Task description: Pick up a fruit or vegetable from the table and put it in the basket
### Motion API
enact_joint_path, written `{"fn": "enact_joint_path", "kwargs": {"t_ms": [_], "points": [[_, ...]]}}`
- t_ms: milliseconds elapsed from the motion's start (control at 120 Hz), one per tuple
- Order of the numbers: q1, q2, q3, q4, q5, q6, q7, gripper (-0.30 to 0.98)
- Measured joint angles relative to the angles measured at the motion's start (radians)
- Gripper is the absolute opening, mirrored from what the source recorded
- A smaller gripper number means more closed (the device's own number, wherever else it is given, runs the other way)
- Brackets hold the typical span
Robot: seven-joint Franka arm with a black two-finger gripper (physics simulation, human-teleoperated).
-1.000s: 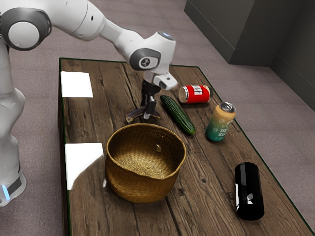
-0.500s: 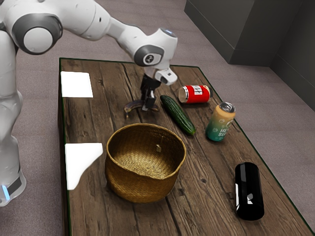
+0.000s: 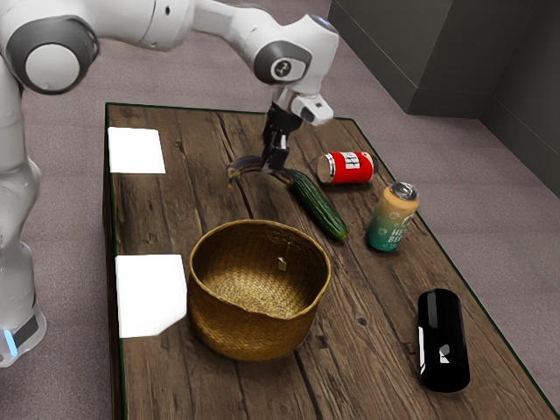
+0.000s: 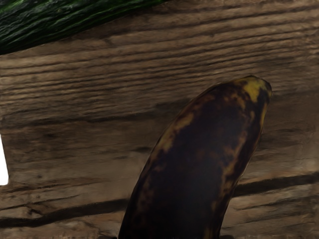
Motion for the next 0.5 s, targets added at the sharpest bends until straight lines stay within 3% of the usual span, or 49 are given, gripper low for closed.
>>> {"fn": "enact_joint_path", "kwargs": {"t_ms": [125,233,500], "points": [[0.093,-0.023,-0.119,0.017,0.009,-0.021,0.001,0.19],[0.117,-0.051,-0.169,0.020,0.012,-0.032,-0.001,0.19],[0.049,-0.149,-0.292,0.048,0.034,-0.094,-0.007,0.19]]}}
